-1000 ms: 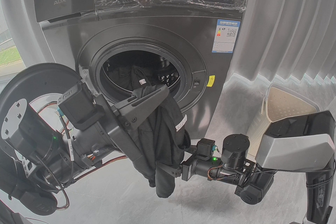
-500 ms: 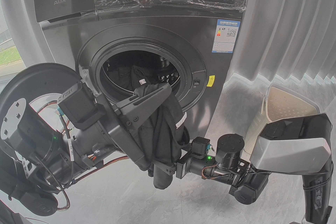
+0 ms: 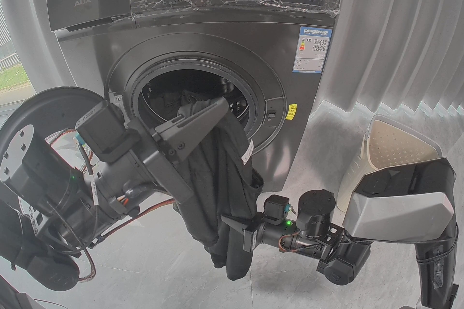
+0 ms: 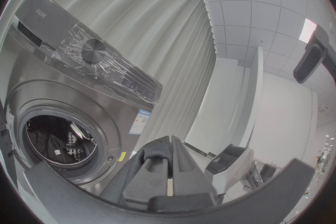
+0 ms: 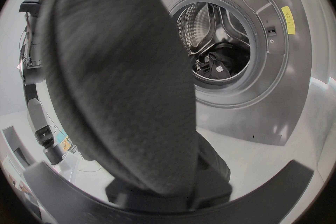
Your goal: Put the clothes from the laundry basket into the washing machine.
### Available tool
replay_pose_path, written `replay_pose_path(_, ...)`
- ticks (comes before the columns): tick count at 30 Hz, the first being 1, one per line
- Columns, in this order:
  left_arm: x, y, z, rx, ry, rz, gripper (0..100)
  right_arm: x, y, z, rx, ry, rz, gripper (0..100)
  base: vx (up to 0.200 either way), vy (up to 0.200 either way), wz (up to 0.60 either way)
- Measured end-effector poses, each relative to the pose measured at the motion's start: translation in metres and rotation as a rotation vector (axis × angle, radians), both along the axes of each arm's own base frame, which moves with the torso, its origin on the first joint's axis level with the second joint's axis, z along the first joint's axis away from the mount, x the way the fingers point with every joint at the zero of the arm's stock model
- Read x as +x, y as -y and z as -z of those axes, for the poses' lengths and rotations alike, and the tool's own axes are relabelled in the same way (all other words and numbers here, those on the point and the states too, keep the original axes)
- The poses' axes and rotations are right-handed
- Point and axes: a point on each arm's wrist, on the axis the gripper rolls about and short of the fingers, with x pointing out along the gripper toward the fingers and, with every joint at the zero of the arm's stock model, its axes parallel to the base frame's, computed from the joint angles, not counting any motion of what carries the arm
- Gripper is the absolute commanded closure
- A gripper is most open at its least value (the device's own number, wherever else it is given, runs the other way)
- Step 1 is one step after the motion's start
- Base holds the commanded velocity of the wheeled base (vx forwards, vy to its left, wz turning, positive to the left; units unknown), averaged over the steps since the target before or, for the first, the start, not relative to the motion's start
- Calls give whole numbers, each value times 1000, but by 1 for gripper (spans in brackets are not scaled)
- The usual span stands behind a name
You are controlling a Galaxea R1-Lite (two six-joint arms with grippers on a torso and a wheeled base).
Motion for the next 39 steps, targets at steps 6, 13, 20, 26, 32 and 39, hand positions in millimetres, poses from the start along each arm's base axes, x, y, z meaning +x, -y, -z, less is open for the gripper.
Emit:
replay_pose_path(6, 10, -6, 1, 0, -7, -42, 100, -21, 15, -8, -38, -29, -5, 100, 0, 0, 0)
replay_pose_path(13, 16, -7, 9, 16, -33, -76, 100, -52, 34, -36, -45, -15, -33, 100, 0, 0, 0)
replay_pose_path(20, 24, -3, 25, 58, -75, -101, 100, -74, 49, -78, 29, 65, -71, 100, 0, 0, 0)
replay_pose_path(26, 35, -1, 42, 97, -120, -144, 100, -86, 63, -106, 85, 144, -102, 100, 0, 0, 0)
replay_pose_path(32, 43, -2, 51, 117, -147, -171, 100, -94, 70, -128, 137, 211, -121, 100, 0, 0, 0)
replay_pose_path(39, 46, -4, 61, 141, -175, -181, 100, -95, 73, -150, 197, 283, -116, 100, 0, 0, 0)
